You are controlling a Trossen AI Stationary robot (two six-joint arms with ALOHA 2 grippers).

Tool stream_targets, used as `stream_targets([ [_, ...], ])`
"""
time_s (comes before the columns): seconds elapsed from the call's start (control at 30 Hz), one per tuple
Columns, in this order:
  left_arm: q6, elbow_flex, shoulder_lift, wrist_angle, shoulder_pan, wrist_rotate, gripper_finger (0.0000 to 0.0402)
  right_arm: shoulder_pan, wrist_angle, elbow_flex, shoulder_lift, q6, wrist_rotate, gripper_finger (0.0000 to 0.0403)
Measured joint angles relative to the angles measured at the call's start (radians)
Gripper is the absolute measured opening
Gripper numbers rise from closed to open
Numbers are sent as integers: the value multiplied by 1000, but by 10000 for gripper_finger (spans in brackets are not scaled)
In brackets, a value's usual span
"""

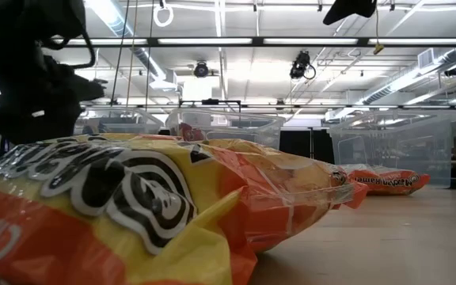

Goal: Sort Maruchan noodles
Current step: Put the top red noodle pack into the center transparent bin

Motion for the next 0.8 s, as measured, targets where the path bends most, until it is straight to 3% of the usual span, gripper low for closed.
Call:
stream_targets([
  [0.2, 172, 82, -32, -27, -23, 127, 174, 19, -2, 0, 0, 20, -2, 272],
  [0.4, 279, 245, -65, -137, -47, -43, 174, 24, -6, 0, 0, 21, 8, 272],
  [0.6, 205, 208, -37, -181, 29, -26, 187, 24, 1, 0, 0, 21, 44, 272],
  [0.8, 613, 191, 2, -93, 78, 73, 224, 24, 0, 0, 0, 10, 44, 272],
])
